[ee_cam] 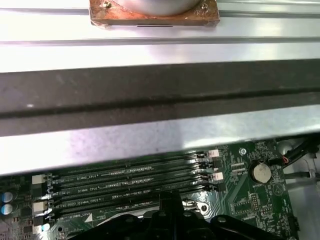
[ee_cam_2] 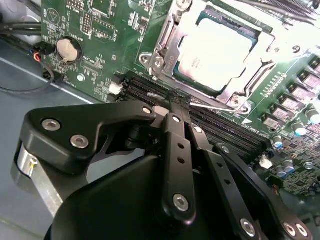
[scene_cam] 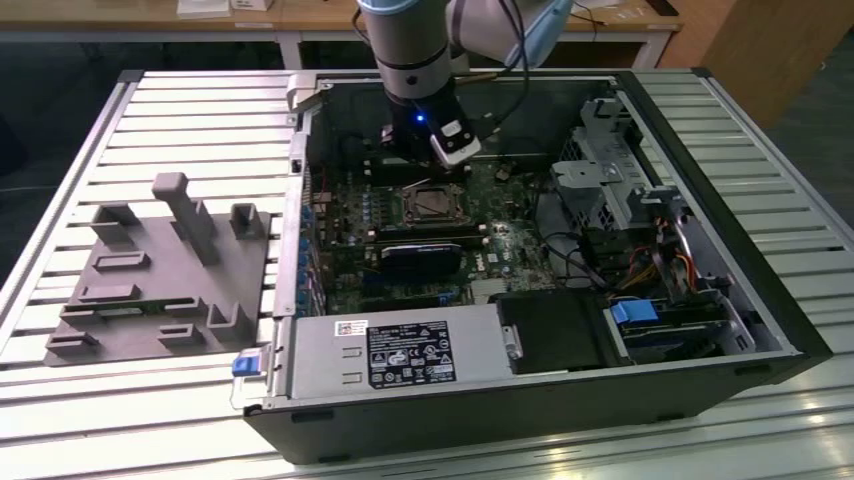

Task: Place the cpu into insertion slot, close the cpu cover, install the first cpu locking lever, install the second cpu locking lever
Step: 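Install the first cpu locking lever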

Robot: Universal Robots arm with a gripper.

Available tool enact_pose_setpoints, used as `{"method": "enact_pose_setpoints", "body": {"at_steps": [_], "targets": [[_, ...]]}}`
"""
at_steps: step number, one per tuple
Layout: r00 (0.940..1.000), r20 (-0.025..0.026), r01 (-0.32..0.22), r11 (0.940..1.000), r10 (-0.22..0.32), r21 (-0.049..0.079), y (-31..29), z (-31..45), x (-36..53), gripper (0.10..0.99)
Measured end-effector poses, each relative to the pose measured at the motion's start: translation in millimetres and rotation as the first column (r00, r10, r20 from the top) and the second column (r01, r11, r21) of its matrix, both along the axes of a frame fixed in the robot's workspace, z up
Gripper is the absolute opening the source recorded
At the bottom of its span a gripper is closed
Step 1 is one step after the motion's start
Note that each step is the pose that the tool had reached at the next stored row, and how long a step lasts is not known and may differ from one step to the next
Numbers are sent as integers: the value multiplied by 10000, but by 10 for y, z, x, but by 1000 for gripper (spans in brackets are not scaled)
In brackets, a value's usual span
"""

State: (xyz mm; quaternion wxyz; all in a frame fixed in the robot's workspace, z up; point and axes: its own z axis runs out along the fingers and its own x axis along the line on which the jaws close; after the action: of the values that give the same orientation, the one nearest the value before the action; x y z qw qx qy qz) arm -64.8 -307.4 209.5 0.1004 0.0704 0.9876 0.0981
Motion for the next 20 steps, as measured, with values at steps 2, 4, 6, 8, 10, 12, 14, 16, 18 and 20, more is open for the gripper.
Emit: {"method": "enact_pose_setpoints", "body": {"at_steps": [2,4,6,8,10,12,14,16,18,20], "targets": [[10000,4,15,9999,-15,-115,4,-7,0,102],[10000,6,30,9998,-30,-190,13,-15,0,102],[10000,6,37,9998,-37,-212,30,-23,0,102],[10000,6,43,9997,-43,-237,51,-29,0,102],[10000,6,62,9996,-62,-284,67,-34,-1,102],[9999,7,117,9993,-117,-346,75,-39,0,102],[9998,8,215,9990,-215,-403,78,-44,0,102],[9996,8,288,9986,-288,-435,88,-49,0,102],[9995,9,329,9984,-329,-451,103,-53,0,102],[9993,9,361,9983,-361,-467,118,-57,0,102]]}}
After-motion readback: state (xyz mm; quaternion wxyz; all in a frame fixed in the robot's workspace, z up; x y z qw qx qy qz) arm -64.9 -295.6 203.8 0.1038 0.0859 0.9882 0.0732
